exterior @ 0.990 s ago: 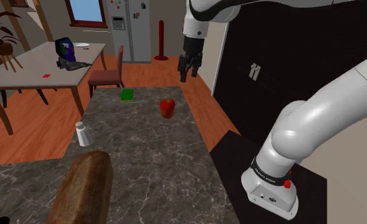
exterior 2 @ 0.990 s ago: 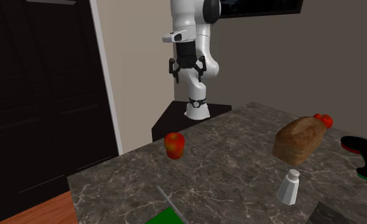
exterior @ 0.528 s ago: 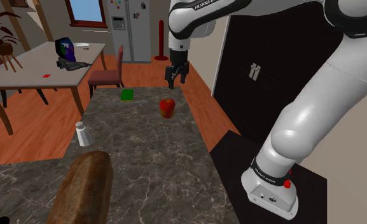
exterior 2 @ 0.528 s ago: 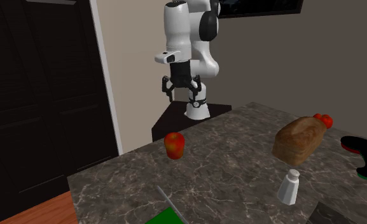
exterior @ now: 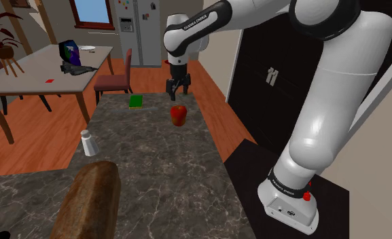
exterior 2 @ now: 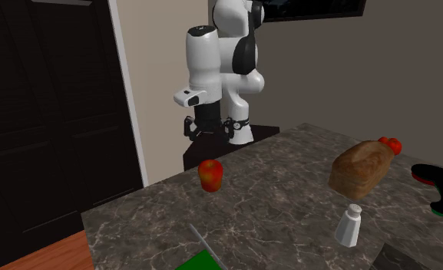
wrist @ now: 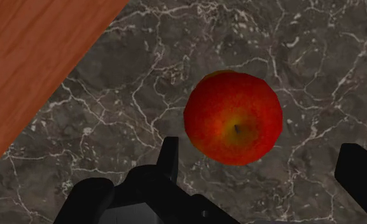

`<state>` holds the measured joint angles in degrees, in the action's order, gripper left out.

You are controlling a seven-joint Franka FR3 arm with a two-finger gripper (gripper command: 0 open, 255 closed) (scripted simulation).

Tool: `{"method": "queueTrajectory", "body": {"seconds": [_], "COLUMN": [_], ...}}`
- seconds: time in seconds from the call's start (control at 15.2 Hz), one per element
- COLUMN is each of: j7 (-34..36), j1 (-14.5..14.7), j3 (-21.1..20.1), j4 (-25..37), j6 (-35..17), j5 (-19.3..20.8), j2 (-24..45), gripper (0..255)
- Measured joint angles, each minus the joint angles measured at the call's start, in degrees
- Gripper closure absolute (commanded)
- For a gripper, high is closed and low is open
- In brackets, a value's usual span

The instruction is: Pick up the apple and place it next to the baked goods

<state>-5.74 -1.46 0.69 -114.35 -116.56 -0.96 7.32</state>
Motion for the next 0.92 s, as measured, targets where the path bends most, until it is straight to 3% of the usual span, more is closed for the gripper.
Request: {"method": "queueTrajectory", "body": {"seconds": [0.46, 0.86, 0.92], "j7": [0.1, 0.1, 0.1], "j1": [0.1, 0.0, 0.0], "j3": [0.0, 0.0, 0.0], "j4": [-2.2, -2.6, -2.6], "j6": [-4.7, -5.4, -5.4], "j5": [0.1, 0.1, 0.1], "j2": [2.6, 2.9, 3.0], "gripper": [0, 0, 255]}}
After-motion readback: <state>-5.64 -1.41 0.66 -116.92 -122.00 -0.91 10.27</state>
